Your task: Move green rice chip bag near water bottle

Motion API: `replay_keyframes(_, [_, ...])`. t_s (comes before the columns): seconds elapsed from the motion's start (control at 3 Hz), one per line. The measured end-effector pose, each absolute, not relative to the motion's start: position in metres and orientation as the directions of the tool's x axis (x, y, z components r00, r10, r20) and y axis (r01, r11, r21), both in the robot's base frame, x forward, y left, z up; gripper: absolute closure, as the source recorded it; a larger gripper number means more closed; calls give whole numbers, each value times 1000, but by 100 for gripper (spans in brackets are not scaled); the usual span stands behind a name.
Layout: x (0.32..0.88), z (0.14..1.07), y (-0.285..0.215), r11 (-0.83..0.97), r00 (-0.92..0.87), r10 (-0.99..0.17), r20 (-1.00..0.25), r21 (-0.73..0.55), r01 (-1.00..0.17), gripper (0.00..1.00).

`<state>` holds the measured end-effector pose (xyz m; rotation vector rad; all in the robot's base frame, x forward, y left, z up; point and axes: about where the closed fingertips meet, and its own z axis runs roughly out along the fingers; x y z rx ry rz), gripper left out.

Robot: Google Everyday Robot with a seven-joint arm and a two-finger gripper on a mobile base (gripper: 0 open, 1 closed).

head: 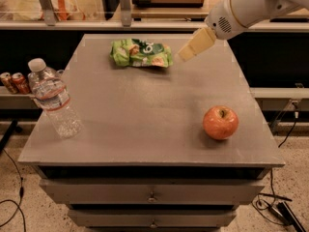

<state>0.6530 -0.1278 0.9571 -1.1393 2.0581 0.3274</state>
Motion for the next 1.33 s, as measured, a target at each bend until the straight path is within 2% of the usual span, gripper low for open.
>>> replay_keyframes(0.67, [695, 952, -68, 622, -329, -586, -740, -150, -769, 0])
replay_keyframes(1.33, [736, 908, -42, 693, -438, -653, -618, -254, -674, 0])
